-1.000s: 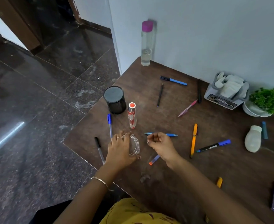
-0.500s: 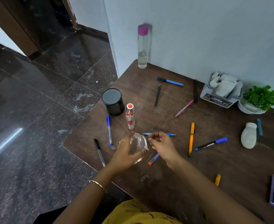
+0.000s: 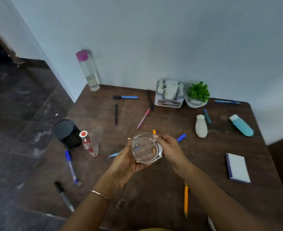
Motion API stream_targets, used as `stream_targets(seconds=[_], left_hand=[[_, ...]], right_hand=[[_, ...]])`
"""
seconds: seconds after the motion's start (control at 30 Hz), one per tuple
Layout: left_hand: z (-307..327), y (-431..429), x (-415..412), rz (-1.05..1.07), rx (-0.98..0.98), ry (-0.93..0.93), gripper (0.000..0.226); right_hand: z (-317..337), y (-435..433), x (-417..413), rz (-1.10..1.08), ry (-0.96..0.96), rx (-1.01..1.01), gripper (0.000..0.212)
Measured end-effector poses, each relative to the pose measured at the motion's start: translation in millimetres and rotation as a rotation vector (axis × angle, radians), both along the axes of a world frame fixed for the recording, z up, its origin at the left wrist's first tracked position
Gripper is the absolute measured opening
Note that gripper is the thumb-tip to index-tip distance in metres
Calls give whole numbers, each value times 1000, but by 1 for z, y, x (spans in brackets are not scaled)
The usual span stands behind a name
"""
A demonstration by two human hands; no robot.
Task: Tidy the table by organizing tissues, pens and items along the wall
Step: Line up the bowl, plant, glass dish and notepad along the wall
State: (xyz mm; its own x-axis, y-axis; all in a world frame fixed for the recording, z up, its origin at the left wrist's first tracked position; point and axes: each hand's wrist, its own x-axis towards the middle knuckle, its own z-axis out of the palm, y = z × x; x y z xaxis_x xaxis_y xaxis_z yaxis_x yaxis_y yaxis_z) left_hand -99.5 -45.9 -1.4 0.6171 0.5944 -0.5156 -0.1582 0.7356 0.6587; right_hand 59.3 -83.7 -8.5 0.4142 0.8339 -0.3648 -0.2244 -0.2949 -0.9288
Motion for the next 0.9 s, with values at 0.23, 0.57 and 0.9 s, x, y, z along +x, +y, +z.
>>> stream_targets(seconds=[0.23,0.57,0.9], left_hand=[[8,6,85,-138,76,73,45],[9,20,195,-111,100,148,12],[-15,49,215,15,96,240,20]], right_hand=[[3,-27,74,-249,-58,20,15],[-11,-29,187,-366,-141,-38,9],[-64,33,273,-30,-717,-368,40]])
